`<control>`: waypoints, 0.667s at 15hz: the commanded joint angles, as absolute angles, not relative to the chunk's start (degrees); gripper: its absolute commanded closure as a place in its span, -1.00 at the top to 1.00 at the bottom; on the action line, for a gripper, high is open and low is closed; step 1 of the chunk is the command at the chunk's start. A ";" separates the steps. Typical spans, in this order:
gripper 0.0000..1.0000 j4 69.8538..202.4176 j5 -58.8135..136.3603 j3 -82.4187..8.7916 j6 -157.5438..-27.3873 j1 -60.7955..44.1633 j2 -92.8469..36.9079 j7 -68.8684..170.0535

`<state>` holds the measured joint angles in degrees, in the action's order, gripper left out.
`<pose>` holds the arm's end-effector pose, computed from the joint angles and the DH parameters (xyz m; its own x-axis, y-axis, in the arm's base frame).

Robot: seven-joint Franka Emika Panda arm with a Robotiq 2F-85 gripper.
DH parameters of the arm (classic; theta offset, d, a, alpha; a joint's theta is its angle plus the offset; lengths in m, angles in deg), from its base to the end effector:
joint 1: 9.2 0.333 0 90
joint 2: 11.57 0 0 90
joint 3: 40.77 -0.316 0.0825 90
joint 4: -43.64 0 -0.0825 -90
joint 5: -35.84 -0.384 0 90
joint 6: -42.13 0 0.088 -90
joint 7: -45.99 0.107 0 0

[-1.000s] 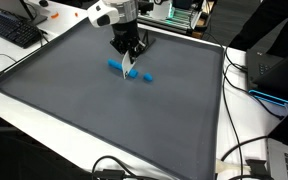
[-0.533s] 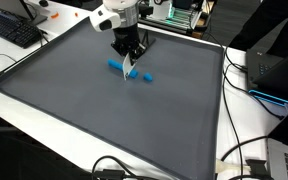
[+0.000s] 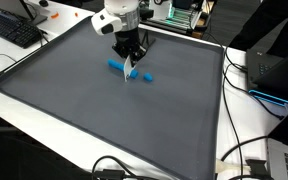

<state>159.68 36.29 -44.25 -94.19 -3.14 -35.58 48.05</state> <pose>0.5866 0.0978 0.2346 0.9891 0.1319 -0.0649 0.1310 -0.9912 -0.0173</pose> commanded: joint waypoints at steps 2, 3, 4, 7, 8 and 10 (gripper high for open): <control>-0.98 161.06 36.22 -44.43 -96.42 -3.07 -37.56 48.59; -0.98 161.06 36.08 -44.50 -96.49 -3.09 -37.70 48.56; -0.98 161.04 35.56 -44.78 -96.47 -3.26 -37.83 48.25; -0.98 160.95 33.00 -45.98 -96.14 -4.04 -37.70 47.03; -0.98 160.91 32.34 -46.20 -95.97 -4.18 -37.61 46.80; -0.98 160.91 30.98 -46.65 -95.76 -4.49 -37.35 46.10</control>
